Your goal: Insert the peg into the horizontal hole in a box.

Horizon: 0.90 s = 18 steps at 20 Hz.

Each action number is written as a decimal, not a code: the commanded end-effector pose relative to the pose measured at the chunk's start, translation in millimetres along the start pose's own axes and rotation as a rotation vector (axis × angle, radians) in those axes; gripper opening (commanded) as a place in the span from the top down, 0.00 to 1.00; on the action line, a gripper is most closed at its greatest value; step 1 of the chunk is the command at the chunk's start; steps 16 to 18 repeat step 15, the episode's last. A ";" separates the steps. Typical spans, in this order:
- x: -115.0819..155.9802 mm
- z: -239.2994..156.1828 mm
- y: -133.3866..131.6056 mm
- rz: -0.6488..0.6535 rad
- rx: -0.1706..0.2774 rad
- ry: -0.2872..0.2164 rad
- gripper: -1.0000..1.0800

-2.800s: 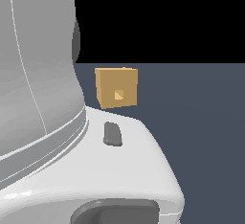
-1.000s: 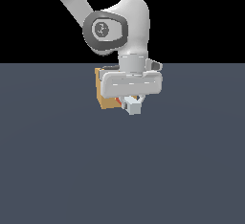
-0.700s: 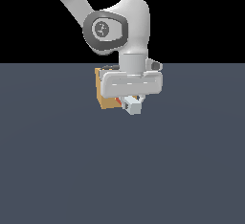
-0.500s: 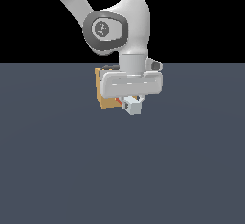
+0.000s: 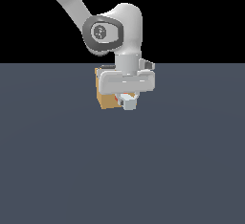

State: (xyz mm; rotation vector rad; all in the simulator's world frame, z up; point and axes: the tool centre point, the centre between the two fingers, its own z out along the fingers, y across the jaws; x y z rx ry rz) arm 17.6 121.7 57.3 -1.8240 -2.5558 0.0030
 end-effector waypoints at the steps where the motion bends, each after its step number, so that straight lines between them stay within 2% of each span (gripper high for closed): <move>1: 21.8 -1.5 0.9 -0.002 -0.003 0.000 1.00; 8: 56.2 -1.8 1.1 -0.002 -0.004 0.000 1.00; 18: 53.3 -2.3 2.6 -0.002 -0.004 0.000 1.00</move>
